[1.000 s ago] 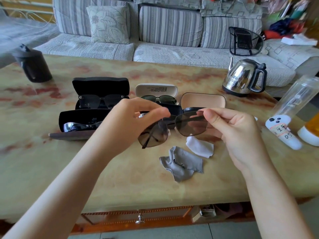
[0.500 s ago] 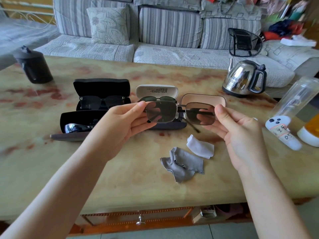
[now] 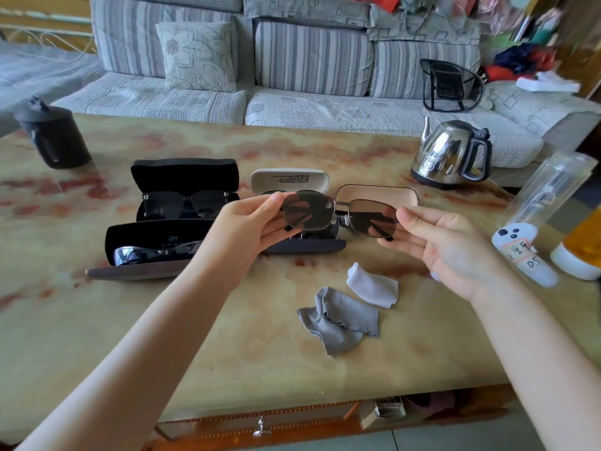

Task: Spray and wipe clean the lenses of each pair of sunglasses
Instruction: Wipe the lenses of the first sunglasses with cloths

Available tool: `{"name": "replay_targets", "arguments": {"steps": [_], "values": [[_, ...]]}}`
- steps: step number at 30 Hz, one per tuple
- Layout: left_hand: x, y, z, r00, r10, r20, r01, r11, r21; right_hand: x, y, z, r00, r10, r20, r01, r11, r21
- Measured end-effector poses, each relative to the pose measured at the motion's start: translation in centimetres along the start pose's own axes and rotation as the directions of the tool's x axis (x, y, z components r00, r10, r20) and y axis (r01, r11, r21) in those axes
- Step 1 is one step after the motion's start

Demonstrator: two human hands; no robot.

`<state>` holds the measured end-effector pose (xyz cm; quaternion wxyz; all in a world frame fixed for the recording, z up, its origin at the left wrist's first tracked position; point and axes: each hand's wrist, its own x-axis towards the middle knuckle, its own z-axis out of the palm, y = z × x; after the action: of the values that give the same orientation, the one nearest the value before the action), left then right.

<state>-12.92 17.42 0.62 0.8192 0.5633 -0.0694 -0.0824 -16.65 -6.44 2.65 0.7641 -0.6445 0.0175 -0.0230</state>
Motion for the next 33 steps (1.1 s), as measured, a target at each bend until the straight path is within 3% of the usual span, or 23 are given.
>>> {"name": "replay_targets", "arguments": {"steps": [3,6,7,9,11,13,16,27,33], "values": [[2.6,0.0,2.2,1.000,-0.004,-0.017,0.005,0.999,0.054,2.4,-2.1,-2.2,1.000,-0.008,-0.031,0.005,0.996,-0.086],[5.7,-0.3,4.1,1.000,0.019,-0.020,-0.012,0.946,0.323,5.2,-4.1,-4.9,0.995,0.004,-0.100,-0.021,0.986,-0.166],[6.7,-0.5,4.5,0.999,0.052,-0.006,-0.042,0.867,0.496,6.1,-4.6,-5.7,0.993,0.008,-0.122,-0.032,0.981,-0.193],[8.0,-0.9,5.0,0.992,0.115,0.049,-0.106,0.570,0.815,8.0,-5.3,-7.5,0.986,0.008,-0.167,-0.046,0.973,-0.224],[8.7,-1.6,5.5,0.981,0.115,0.153,-0.183,0.332,0.925,9.8,-5.3,-9.2,0.979,0.022,-0.205,-0.067,0.974,-0.216],[9.0,-2.3,6.4,0.968,0.046,0.249,-0.253,0.209,0.945,11.3,-4.8,-10.5,0.973,0.047,-0.224,-0.097,0.972,-0.216],[9.6,-3.3,7.8,0.958,-0.010,0.286,-0.283,0.102,0.954,12.7,-3.5,-11.9,0.971,0.114,-0.209,-0.165,0.955,-0.245],[11.2,-5.1,7.8,0.956,0.042,0.292,-0.295,0.154,0.943,15.2,0.2,-13.8,0.965,0.250,-0.084,-0.263,0.886,-0.381],[10.4,-6.0,7.5,0.937,0.026,0.350,-0.350,0.142,0.926,14.2,1.3,-14.4,0.967,0.245,-0.075,-0.237,0.740,-0.629]]}}
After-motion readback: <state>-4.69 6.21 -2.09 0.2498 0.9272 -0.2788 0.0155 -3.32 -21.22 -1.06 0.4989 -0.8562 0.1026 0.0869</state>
